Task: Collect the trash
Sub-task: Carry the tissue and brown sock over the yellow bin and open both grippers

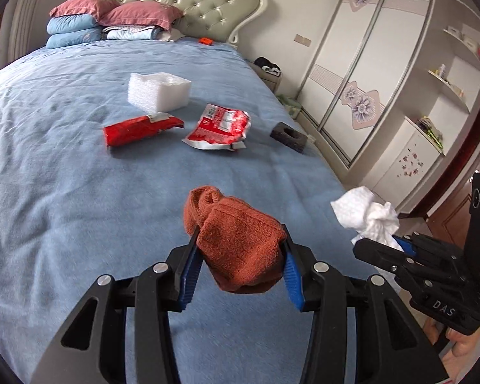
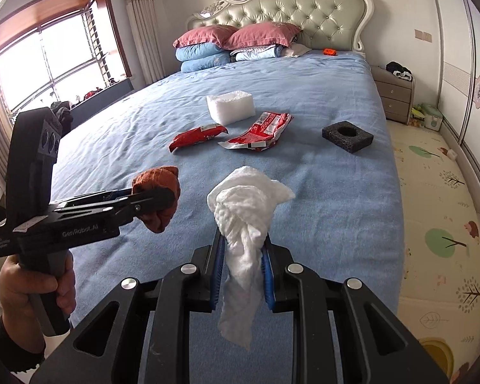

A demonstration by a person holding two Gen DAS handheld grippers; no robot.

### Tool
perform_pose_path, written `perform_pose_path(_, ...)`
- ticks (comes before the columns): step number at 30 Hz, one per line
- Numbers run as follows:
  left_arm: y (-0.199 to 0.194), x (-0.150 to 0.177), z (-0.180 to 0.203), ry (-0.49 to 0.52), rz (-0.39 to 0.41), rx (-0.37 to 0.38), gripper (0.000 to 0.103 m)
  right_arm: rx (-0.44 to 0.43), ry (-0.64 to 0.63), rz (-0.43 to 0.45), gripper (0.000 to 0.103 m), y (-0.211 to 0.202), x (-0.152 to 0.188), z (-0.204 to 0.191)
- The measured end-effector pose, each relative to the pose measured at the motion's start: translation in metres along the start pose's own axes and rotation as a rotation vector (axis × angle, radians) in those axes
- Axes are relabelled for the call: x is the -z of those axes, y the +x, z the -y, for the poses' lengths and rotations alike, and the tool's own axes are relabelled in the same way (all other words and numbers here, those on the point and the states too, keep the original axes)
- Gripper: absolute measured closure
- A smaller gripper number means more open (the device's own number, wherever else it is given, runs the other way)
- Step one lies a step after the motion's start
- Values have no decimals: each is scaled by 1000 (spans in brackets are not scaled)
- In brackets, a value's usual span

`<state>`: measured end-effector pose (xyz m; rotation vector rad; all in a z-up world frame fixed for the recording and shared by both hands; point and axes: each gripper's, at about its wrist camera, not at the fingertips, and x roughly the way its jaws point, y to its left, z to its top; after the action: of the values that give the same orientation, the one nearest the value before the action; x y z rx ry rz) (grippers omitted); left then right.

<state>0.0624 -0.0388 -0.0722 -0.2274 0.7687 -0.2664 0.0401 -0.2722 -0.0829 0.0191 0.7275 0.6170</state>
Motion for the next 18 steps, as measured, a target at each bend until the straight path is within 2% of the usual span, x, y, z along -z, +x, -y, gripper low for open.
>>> perform_pose_path(9,-6,36,74,126,-49,118,58,62,108,60,82,-58,42,28)
perform_pose_path(14,1,48,111,147,-104,219,58,117,176,106,82,-93,68,53)
perform_pose_path(18,13,58,154,216,-138,274,58,165,244,144,82,-122,94,76)
